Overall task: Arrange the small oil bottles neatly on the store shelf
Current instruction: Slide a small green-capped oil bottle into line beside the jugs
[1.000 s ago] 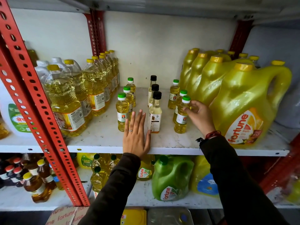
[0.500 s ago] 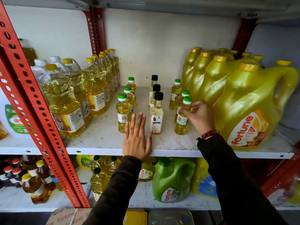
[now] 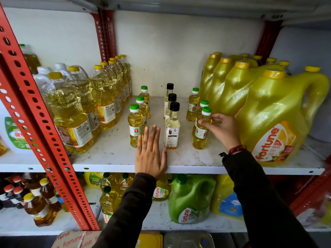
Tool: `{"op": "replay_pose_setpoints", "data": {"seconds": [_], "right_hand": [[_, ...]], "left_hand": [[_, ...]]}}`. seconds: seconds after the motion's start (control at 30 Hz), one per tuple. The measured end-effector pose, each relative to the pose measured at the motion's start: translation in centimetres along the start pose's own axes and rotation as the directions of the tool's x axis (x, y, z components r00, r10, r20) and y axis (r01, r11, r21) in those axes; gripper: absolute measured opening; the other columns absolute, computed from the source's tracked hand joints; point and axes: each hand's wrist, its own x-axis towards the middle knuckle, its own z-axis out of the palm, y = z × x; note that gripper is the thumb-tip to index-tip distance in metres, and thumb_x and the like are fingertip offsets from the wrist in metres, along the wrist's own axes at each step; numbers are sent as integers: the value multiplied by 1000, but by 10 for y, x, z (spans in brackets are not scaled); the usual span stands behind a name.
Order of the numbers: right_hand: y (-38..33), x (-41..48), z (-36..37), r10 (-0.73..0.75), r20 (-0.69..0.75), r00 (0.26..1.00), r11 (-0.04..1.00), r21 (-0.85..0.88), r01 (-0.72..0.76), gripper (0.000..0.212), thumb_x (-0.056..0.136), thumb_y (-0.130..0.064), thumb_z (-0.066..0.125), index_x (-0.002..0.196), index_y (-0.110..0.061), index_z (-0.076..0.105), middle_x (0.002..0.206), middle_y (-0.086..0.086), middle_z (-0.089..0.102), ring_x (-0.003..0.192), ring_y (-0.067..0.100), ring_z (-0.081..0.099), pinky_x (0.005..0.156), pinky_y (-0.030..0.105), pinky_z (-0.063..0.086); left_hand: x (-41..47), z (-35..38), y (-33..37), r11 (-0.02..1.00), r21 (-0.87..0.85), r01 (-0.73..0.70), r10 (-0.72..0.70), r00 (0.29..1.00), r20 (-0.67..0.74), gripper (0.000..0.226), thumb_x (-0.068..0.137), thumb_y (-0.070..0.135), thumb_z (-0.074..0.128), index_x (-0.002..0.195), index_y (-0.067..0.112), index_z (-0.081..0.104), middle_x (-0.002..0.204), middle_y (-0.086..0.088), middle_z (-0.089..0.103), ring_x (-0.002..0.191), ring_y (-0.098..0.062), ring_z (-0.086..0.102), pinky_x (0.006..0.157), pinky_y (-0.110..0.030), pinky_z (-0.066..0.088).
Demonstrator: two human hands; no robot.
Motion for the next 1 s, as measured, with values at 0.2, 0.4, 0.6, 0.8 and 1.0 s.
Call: {"op": "replay_pose_setpoints", "data": {"seconds": [0.2, 0.4, 0.6, 0.8, 1.0], "right_hand": [[-2, -3, 5, -10, -44, 999, 1000, -10, 9, 49, 63, -40, 93, 98, -21, 63, 86, -16, 62, 75, -8, 58, 56, 7, 42], [5, -6, 6, 13, -6, 1000, 999, 41, -13, 52, 68, -35, 90, 110, -12, 70, 94, -7, 67, 69, -17, 60, 54, 0, 43], [2, -15, -7, 42, 31, 999, 997, 69, -44, 50, 64, -33, 93, 104, -10, 74, 102, 5, 76, 86, 6, 73, 72, 18, 55], [4, -39, -25, 51, 9, 999, 996, 77, -51, 46, 59, -37, 95, 96, -19, 75, 90, -5, 74, 79, -8, 70, 71, 18, 58], [2, -58, -37, 35, -2, 999, 998, 51, -35, 51, 60, -37, 94, 102, -15, 77, 92, -3, 75, 80, -9, 72, 63, 6, 52]], "left_hand": [[-1, 2, -1, 1000, 2, 4, -4, 1000, 10, 73, 101, 47, 29, 162, 7, 22, 170, -11, 15, 158, -27, 4, 129, -40, -8], [0, 0, 0, 1000, 6, 9, -9, 1000, 18, 73, 101, 47, 30, 162, 7, 22, 170, -11, 15, 158, -26, 3, 128, -38, -11], [0, 1, 0, 1000, 0, 22, -22, 1000, 12, 72, 102, 47, 30, 162, 7, 22, 170, -10, 14, 158, -23, 0, 128, -36, -13], [-1, 0, 1, 1000, -3, 19, -19, 1000, -1, 72, 102, 47, 28, 162, 7, 22, 170, -11, 14, 158, -26, 3, 128, -37, -12], [-1, -1, 2, 1000, -14, 26, -26, 1000, 3, 73, 102, 46, 31, 162, 7, 20, 170, -11, 13, 158, -28, 3, 128, -38, -12]]}}
